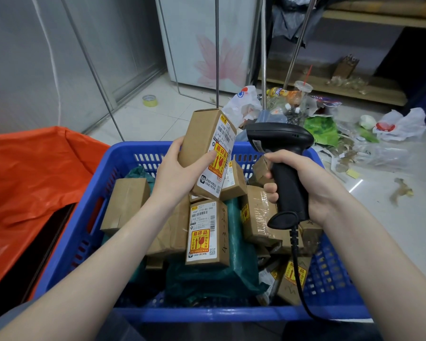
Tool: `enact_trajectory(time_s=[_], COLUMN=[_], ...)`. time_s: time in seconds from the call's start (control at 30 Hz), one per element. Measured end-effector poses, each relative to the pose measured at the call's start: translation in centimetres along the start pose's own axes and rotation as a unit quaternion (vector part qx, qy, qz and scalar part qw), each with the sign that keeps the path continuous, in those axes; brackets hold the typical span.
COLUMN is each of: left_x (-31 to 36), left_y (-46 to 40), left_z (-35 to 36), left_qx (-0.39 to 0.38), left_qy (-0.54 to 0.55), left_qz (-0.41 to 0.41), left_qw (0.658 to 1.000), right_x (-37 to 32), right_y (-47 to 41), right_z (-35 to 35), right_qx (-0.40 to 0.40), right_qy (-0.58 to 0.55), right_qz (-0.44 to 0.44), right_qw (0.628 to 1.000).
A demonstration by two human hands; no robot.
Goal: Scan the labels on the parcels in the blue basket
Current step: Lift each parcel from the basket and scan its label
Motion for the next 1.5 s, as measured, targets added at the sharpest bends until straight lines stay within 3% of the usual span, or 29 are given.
enact_trajectory(time_s=[0.4, 0.63, 0.93, 1.13, 1.33, 1.5], left_x=[-0.2, -0.7, -2.3, -2.7, -4.6, -5.9], left_y=[-0.2, -0.2, 0.3, 0.8, 2.1, 2.7], left_z=[0.0, 0.6, 4.7, 6.2, 8.6, 9.5], left_qx=[-0.002, -0.006, -0.099, -0.097, -0.213, -0.251], left_qy=[0.001, 0.021, -0.033, -0.062, -0.148, -0.237], left_qz=[0.001, -0.040, -0.051, -0.070, -0.096, -0.083], left_qw=[1.000, 0.999, 0.993, 0.991, 0.961, 0.935], right_x=[0.1, 0.5, 2.8, 3.1, 4.6, 6.9], right_y=[-0.1, -0.7, -1.7, -1.8, -2.3, -3.0], right_z=[-0.1, -0.8, -2.0, -3.6, -4.9, -5.2], right_qx=[-0.002, 0.016, 0.050, 0.074, 0.132, 0.136], right_qy=[0.017, 0.010, 0.039, 0.055, 0.063, 0.112], right_qz=[-0.006, -0.028, -0.028, -0.037, -0.015, 0.018], right_qw=[1.000, 0.999, 0.998, 0.995, 0.989, 0.984])
Point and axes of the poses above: each hand's wrist, its own y-axis away from the middle knuckle, its own z-axis out of the palm, x = y × z, the point moved 3 cm from there along -y, towards the middle knuckle, and after that the axes turned 3 degrees about -z, right-handed, at the moved point
